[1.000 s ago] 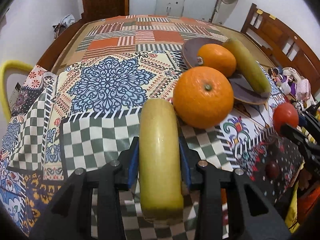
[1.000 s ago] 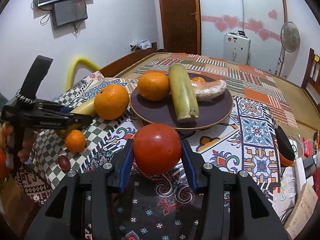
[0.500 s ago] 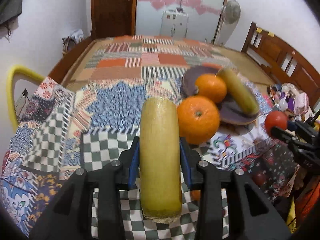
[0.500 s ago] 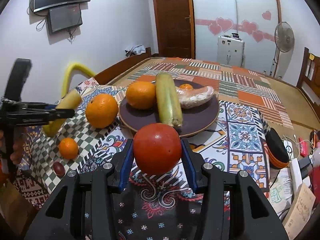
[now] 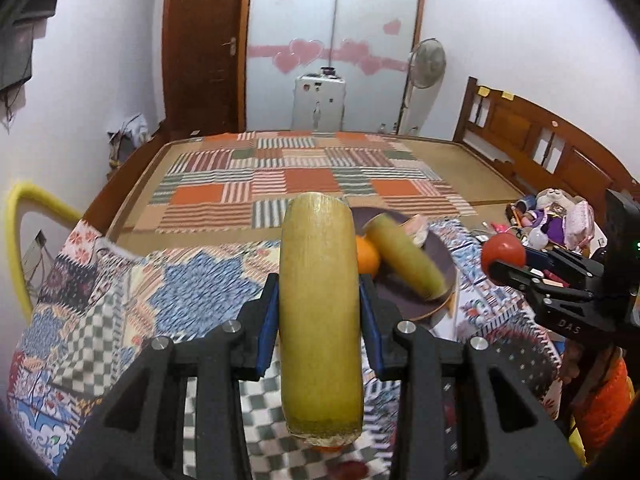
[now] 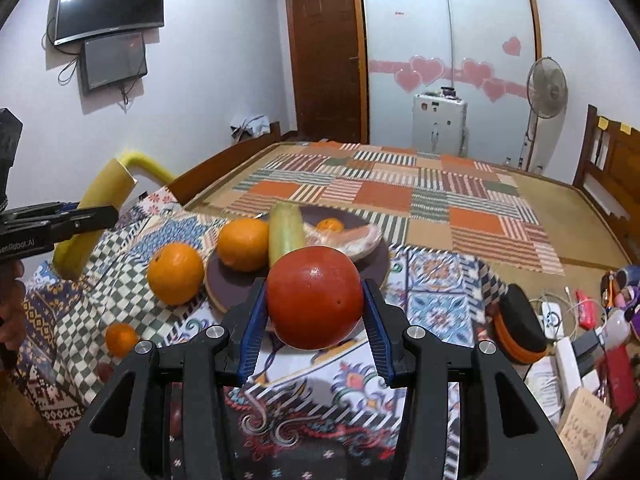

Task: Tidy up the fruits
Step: 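Carry the yellow fruit with the left tool while the right tool carries the tomato onto the plate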

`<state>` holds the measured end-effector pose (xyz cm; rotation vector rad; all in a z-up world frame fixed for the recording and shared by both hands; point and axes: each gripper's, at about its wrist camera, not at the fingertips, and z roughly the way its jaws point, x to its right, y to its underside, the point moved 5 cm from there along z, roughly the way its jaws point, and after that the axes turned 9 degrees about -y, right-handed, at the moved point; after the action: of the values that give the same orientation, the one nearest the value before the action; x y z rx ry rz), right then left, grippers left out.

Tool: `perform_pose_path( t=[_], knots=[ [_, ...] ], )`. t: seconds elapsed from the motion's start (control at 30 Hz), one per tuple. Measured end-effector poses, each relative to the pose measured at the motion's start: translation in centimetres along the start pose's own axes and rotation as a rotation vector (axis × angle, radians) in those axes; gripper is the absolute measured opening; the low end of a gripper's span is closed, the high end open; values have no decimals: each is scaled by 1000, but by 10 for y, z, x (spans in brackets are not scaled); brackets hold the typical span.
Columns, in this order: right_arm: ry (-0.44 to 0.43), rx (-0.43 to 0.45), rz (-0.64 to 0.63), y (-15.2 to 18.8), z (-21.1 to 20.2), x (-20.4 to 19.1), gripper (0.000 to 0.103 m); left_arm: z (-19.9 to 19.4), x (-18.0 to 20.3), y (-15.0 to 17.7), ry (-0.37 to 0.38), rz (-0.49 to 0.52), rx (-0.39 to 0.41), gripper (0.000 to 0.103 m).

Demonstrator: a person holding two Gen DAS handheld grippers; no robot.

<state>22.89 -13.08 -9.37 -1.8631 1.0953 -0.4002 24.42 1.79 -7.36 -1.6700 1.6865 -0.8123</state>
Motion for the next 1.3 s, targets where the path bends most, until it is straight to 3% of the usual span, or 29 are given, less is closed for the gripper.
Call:
perform_pose_path(
  t=[0.23,0.53,0.93,1.3],
  knots=[
    [20,7,12,-13,10,16,43,18,29,-17,38,17,21,37],
    [17,-43,15,-17,35,29,43,58,60,-31,49,29,-16,37],
    [-5,-136,34,-8,65,35,43,101,81,-27,20,22,-77,37],
    [-9,-183,45,1,76,35,44,116,92,-18,0,51,-102,37]
  ],
)
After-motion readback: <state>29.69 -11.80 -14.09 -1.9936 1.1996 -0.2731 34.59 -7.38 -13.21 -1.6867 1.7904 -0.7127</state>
